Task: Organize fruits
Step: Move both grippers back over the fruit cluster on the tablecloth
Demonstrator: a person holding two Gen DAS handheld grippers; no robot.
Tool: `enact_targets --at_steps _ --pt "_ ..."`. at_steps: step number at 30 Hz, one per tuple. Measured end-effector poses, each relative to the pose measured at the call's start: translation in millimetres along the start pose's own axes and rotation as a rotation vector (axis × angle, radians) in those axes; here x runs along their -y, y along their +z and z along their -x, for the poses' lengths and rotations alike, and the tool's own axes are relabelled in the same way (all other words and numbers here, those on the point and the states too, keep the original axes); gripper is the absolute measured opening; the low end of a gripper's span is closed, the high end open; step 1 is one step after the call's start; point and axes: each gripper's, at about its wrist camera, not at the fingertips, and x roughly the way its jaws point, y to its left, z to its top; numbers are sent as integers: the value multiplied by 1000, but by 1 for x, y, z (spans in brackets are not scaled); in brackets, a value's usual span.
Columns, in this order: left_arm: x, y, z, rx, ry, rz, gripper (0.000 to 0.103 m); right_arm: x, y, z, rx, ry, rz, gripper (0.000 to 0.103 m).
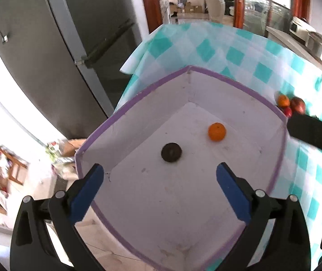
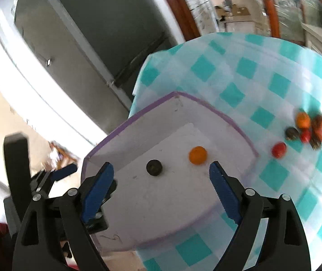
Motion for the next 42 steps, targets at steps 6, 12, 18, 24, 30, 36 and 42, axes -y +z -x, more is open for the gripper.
enact_targets --at_steps 6,12,18,24,30,36,42 --pt "73 14 25 89 -118 -132 101 64 -35 34 81 -136 -109 85" --pt "145 28 64 192 -321 -277 101 105 -80 103 183 -373 -265 86" --pt "160 -3 109 269 -547 -440 101 111 -129 126 215 -526 -395 87" --pt "145 -45 98 176 -663 -523 101 115 -168 120 143 -631 -471 87" --pt "133 -60 80 104 -700 -568 101 141 -171 100 53 -695 -491 87" --pt "147 -52 60 74 -641 -596 101 197 -160 69 -38 -723 -469 87" --pt "191 -45 39 24 -592 -614 101 251 -135 56 -74 -831 -317 87"
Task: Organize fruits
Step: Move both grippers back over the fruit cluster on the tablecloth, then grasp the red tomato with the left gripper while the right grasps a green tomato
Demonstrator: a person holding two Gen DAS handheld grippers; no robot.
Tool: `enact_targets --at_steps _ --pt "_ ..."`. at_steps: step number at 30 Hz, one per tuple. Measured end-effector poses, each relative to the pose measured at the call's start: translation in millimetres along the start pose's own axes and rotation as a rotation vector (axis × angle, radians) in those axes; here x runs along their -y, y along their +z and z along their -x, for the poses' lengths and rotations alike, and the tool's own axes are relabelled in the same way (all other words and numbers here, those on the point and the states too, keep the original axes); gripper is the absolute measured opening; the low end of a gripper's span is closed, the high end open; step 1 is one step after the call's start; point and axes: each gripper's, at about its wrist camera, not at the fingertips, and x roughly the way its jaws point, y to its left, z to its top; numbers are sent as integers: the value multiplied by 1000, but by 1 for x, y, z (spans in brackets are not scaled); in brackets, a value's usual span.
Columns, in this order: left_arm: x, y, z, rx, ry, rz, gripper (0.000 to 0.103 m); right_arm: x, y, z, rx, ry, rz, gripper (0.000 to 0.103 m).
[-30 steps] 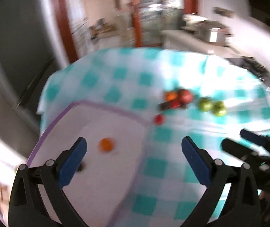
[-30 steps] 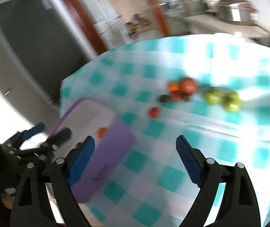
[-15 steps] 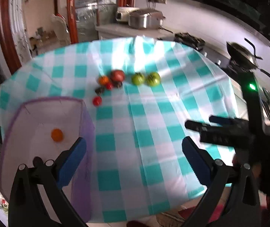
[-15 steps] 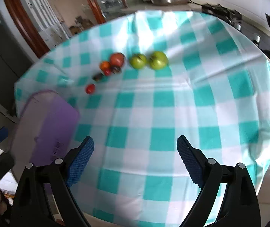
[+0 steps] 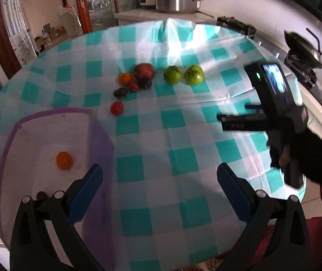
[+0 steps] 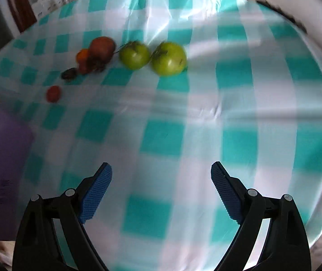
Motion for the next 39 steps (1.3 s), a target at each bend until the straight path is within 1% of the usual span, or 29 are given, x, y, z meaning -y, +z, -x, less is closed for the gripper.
enact_targets --at_steps 4,6,8,11,13,18,23,26,28,30,31,33,34,36,37,38,39 --pt "24 12 -37 -68 -12 -25 101 6 33 -27 71 -28 120 87" --pt "36 15 -57 -96 -4 -63 101 1 49 -45 103 -47 188 87" --pt "41 16 -76 -123 11 -80 101 -6 61 -58 141 -61 260 87" --pt "40 21 -107 -151 43 -44 101 -18 75 -74 185 -65 365 87" --pt "33 26 -126 -159 78 -3 101 -21 82 -83 204 -69 400 87" --pt "18 44 -157 -143 153 53 101 -10 98 -104 195 -27 393 87" --pt "0 67 -189 -110 236 72 101 6 112 -119 185 33 331 87" --pt "-14 78 -204 -82 269 122 101 8 117 -125 191 64 307 87" --pt "-24 84 -215 -68 296 161 101 13 117 -126 198 70 291 85" --pt "-28 89 -222 -50 319 165 101 16 119 -128 195 79 277 83" --pt "-30 92 -226 -32 356 167 101 19 120 -129 191 84 269 83" --pt "-38 96 -230 -8 407 192 101 21 122 -129 188 85 267 83" --pt "-44 98 -232 -2 436 214 101 21 123 -130 188 84 267 83" --pt "-53 102 -239 -7 477 223 101 25 124 -131 186 90 264 84" --pt "-59 104 -244 -19 474 237 101 26 124 -132 185 92 262 84" --pt "-67 105 -250 -43 458 253 102 27 125 -132 184 93 262 84" --pt "-71 105 -251 -48 443 264 102 28 125 -132 184 92 262 84"
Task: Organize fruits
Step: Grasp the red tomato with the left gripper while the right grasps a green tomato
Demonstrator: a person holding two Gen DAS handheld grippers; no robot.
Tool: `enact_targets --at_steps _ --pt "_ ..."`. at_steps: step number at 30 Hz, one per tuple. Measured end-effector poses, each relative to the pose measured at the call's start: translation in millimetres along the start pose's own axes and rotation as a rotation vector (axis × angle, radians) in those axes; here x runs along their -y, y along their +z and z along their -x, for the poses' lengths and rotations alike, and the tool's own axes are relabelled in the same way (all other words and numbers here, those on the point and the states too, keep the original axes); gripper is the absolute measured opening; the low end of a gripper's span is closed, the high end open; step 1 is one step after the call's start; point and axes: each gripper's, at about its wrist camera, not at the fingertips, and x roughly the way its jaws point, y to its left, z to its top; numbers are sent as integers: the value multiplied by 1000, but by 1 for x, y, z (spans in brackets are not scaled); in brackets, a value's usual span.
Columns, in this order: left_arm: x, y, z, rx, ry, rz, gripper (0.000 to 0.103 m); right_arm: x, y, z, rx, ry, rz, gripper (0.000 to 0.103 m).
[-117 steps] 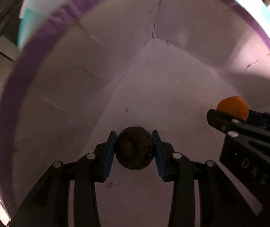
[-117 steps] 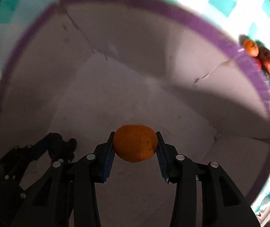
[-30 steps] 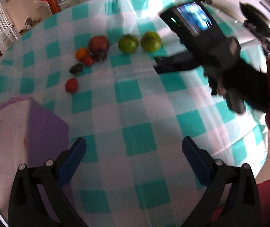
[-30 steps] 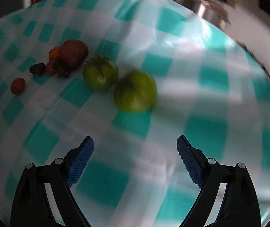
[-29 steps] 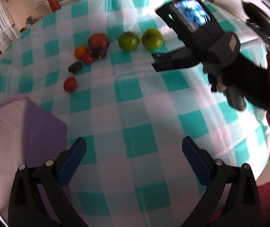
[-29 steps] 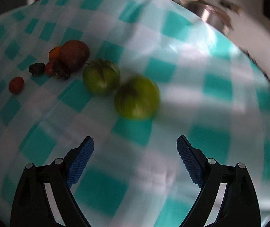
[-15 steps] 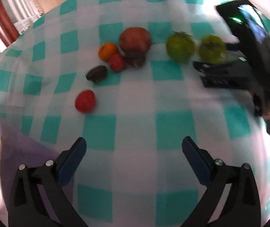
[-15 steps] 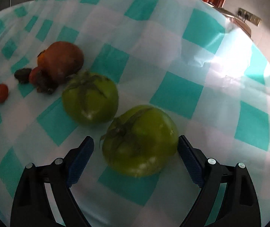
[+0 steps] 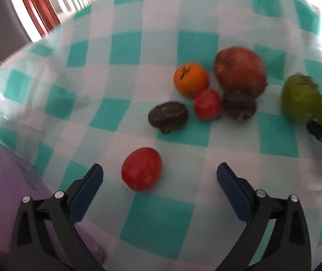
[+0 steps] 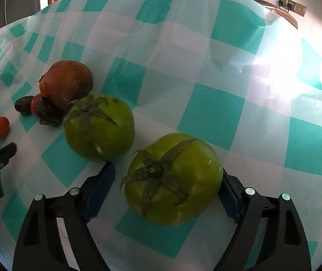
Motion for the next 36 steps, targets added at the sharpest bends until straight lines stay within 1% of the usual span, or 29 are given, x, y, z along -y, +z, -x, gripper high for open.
enact_targets --at_steps 4,7,8,12,13,16,18,20,22,25,27,30,33,36 --pt "-19 10 -14 -50 -97 58 102 -10 -2 -1 1 0 1 84" --pt "-27 14 -19 -62 -190 111 87 -10 -2 -1 1 0 1 84" --pt "-27 15 -18 -59 -184 109 83 -10 -3 -1 1 0 0 84" --pt "-27 17 -13 -39 -186 104 71 -12 -4 2 1 -1 -1 84" --pt "-25 16 -10 -31 -188 98 65 -12 -4 2 1 -1 -1 84" --pt "-22 15 -4 -16 -195 86 50 -13 -4 2 1 -3 -1 84" --pt "-22 15 0 -12 -196 80 45 -14 -4 2 1 -3 1 84" --pt "-17 8 6 -9 -197 71 38 -14 -4 2 1 -3 0 84" --pt "-20 7 9 -8 -200 67 34 -14 -4 2 1 -3 -1 84" --pt "-21 9 11 -15 -202 67 33 -13 -4 2 5 -15 -9 79" --pt "-20 9 14 -22 -209 66 33 -8 -4 4 13 -32 -39 66" --pt "-12 -2 26 -44 -255 51 33 -6 -7 6 13 -11 -49 66" --pt "-6 -18 42 -55 -288 25 33 -10 -18 18 2 -3 -59 65" --pt "-3 -40 61 -63 -323 5 33 -19 -36 37 -21 6 -86 65"
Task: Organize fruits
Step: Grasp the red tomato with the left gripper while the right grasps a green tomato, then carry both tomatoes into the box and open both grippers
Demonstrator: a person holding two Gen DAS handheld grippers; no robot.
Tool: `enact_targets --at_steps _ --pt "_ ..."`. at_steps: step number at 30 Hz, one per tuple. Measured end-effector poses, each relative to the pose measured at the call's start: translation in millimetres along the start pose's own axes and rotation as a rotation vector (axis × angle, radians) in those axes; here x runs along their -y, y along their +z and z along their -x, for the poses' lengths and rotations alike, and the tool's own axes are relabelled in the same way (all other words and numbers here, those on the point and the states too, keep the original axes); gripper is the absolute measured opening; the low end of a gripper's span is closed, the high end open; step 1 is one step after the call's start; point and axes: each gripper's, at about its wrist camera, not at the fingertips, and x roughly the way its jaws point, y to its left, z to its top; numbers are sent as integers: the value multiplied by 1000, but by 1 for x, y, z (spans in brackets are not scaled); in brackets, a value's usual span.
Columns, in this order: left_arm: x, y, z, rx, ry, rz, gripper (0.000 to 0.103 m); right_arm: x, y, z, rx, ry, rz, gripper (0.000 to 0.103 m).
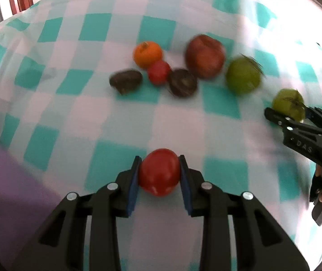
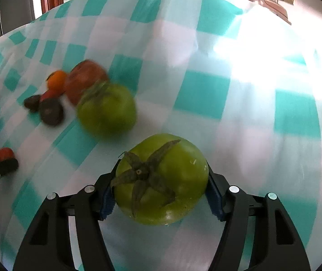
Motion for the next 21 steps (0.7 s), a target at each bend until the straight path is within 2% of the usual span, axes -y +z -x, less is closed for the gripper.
enact_targets --at_steps 3,7,12,16,21 --pt "5 -23 17 -10 -38 -3 33 -11 -26 28 -27 17 -42 65" --pt "13 -62 42 -29 -91 -59 33 -28 -61 53 -81 32 -62 65" --pt "13 -104 74 -25 -151 -115 33 -45 -99 81 -159 57 -171 65" --pt "5 -126 109 9 -196 -158 33 -64 -126 115 -187 55 -266 65" --pt "-15 -147 153 54 -228 -188 33 -88 -146 148 -204 53 -307 65"
